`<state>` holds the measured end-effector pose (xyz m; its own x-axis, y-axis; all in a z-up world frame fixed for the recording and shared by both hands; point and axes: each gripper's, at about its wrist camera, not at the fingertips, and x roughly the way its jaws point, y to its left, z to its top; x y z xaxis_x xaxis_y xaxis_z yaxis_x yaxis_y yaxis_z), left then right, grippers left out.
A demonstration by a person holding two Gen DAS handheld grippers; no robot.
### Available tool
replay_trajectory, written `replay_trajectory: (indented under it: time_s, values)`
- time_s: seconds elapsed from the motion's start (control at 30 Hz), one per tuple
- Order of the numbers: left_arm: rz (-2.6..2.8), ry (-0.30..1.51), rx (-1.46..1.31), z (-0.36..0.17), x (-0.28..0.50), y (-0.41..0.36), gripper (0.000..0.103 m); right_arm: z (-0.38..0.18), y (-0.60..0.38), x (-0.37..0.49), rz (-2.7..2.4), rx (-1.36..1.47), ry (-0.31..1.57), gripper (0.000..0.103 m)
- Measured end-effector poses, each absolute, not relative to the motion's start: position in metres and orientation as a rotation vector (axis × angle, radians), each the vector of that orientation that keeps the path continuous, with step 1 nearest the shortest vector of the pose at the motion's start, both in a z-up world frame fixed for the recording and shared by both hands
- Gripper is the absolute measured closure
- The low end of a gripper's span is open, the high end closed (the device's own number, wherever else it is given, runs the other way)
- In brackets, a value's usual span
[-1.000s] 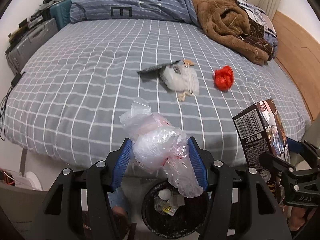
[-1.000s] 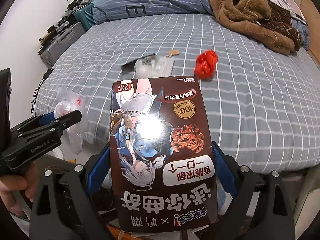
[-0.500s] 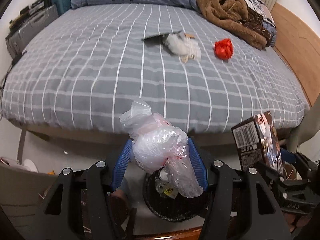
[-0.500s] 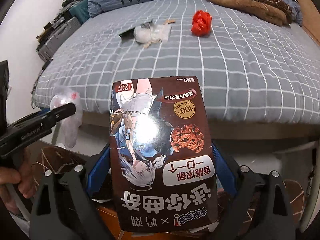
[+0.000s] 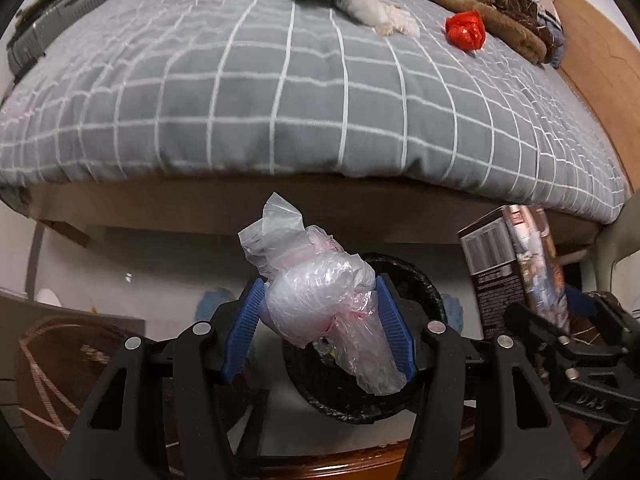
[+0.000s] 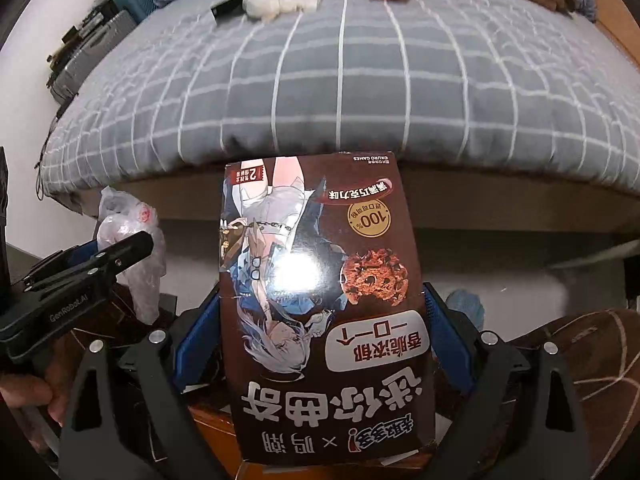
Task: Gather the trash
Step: 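Lift the plastic bag and cookie box and carry both over the floor bin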
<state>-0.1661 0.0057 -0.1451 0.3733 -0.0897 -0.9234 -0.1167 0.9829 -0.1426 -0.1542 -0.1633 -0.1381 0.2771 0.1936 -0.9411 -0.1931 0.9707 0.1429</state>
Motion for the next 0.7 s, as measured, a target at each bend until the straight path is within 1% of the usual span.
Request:
replay_trajectory:
  time_s: [0.53,0.7]
  values:
    - [0.06,1.312,-0.201,-0.224,-0.156,0.015,0.047,-0.228,-0.14,-0.135,0.252,0.005,1.447,0.015]
    - [0.09,1.328,-0.224,-0.24,-0.154,0.024,0.046,-0.244,-0.129,-0.128,0.241,-0.002,1.485,0.015]
